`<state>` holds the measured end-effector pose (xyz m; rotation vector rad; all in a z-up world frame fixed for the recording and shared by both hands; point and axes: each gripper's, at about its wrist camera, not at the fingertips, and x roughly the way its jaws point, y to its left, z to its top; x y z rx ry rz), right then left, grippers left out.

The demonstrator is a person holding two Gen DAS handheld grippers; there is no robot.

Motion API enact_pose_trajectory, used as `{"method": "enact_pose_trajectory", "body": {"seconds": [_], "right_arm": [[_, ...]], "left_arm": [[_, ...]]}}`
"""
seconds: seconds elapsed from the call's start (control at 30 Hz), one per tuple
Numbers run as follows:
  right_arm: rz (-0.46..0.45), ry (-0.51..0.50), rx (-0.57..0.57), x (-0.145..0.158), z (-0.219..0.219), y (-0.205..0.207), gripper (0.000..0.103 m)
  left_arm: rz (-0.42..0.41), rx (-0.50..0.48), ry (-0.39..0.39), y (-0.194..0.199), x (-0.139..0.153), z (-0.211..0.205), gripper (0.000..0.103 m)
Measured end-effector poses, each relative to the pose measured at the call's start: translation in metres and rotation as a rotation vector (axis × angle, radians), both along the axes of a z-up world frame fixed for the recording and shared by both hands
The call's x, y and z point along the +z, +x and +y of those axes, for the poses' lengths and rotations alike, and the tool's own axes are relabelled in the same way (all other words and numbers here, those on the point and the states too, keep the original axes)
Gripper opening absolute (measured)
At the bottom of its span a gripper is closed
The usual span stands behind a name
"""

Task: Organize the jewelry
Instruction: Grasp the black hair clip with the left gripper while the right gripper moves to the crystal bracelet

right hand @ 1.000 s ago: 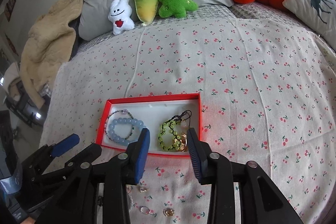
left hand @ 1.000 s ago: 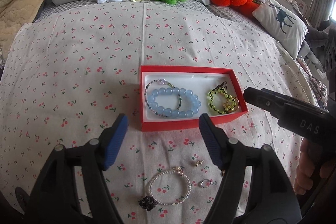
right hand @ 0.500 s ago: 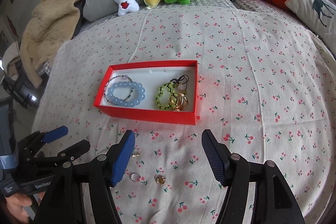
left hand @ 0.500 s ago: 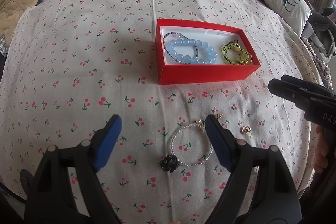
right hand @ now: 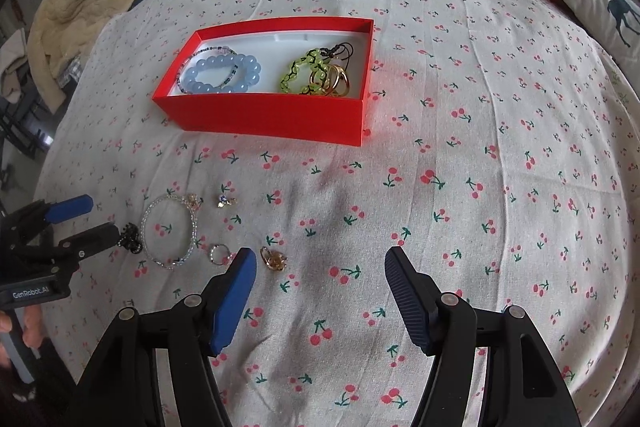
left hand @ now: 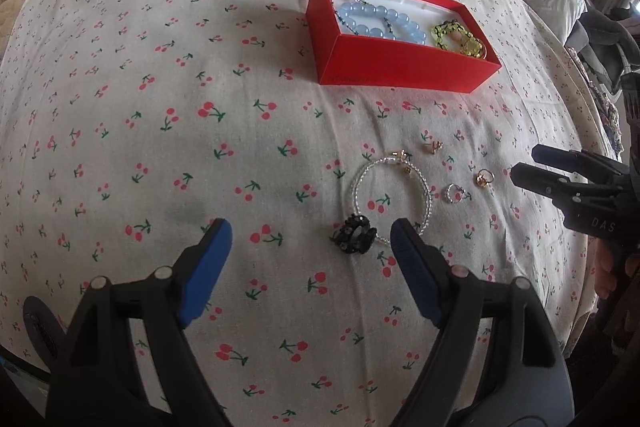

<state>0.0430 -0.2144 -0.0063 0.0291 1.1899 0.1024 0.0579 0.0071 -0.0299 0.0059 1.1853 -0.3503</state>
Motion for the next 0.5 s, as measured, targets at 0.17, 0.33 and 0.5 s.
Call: {"method": "enact_pose_trajectory", "body": {"seconds": [0.17,0.33,0.5], "right_arm": [[0.036,0.0,-0.007,-0.006,0.002,-0.003,0.068],[0.074,0.023,-0.012,-0.011,0.004,-0.004,0.068],[0.072,0.018,-0.013,-0.011,0.006,-0.004,0.068]], "left_arm": [[0.05,0.002,-0.052,-0.002,-0.005,0.004,0.08],[0.079,-0.018,-0.064,-0.002,-0.01,-0.002,0.064],[0.071,-0.013,-0.054,0.002,-0.014,-0.009,0.059]]}}
